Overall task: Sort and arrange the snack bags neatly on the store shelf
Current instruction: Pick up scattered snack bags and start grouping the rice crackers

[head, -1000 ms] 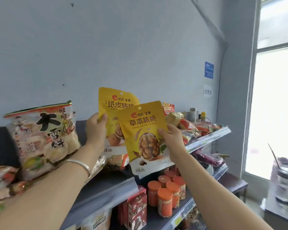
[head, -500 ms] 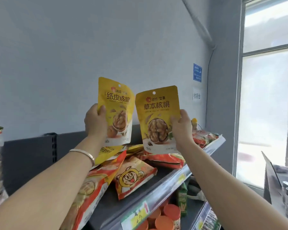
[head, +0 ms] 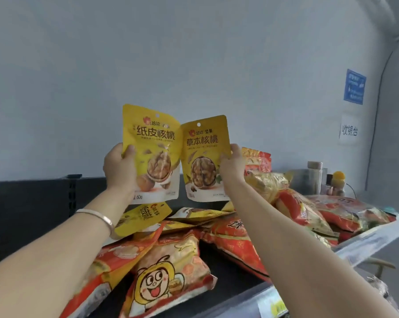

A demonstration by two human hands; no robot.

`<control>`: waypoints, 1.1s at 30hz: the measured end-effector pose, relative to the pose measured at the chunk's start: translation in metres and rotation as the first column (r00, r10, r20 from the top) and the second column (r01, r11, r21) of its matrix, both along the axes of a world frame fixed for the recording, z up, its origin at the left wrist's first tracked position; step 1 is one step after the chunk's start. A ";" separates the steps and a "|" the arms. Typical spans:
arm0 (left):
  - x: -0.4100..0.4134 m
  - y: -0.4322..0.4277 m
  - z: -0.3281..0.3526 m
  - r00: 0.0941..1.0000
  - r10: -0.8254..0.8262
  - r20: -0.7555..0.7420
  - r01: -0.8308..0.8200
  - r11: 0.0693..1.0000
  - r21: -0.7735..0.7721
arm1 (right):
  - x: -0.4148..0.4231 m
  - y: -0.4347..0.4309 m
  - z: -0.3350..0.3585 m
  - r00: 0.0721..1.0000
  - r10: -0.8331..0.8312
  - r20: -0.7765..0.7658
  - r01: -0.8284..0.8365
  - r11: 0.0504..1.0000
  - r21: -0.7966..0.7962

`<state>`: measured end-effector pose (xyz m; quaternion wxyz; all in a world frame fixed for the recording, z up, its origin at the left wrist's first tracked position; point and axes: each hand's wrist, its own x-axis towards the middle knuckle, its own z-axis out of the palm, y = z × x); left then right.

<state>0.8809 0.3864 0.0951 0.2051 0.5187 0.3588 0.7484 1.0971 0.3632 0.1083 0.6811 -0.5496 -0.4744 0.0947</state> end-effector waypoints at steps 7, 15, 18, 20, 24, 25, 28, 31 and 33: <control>0.019 0.019 -0.012 0.999 -0.007 0.042 0.010 0.997 -0.078 | 0.023 0.060 -0.010 0.988 0.136 -0.068 -0.147 0.969 -0.200; 0.037 0.030 -0.016 0.999 -0.048 0.019 0.050 0.994 -0.101 | 0.040 0.087 -0.029 0.984 0.143 -0.110 -0.177 0.879 -0.442; 0.041 0.035 -0.013 0.997 -0.062 0.034 0.065 0.992 -0.106 | 0.043 0.093 -0.029 0.972 0.108 -0.207 -0.178 0.917 -0.356; 0.043 0.039 -0.015 0.996 -0.078 0.035 0.082 0.989 -0.127 | 0.045 0.095 -0.029 0.986 0.050 -0.160 -0.116 0.895 -0.430; 0.053 0.042 -0.017 0.997 -0.074 0.019 0.076 0.983 -0.167 | 0.041 0.081 -0.026 0.999 -0.020 0.032 0.032 0.890 -0.455; 0.057 0.041 -0.015 0.997 -0.081 0.021 0.083 0.982 -0.170 | 0.040 0.078 -0.025 0.994 -0.032 0.103 0.071 0.913 -0.401; 0.072 0.039 -0.011 0.992 -0.127 0.019 0.129 0.979 -0.160 | 0.038 0.062 -0.023 0.972 0.008 0.237 0.047 0.973 -0.226; 0.089 0.037 -0.008 0.982 -0.189 0.002 0.187 0.971 -0.146 | 0.033 0.048 -0.020 0.968 0.190 0.164 -0.144 0.956 -0.256; 0.102 0.036 -0.008 0.977 -0.212 0.008 0.211 0.967 -0.140 | 0.033 0.042 -0.016 0.960 0.191 0.204 -0.134 0.954 -0.268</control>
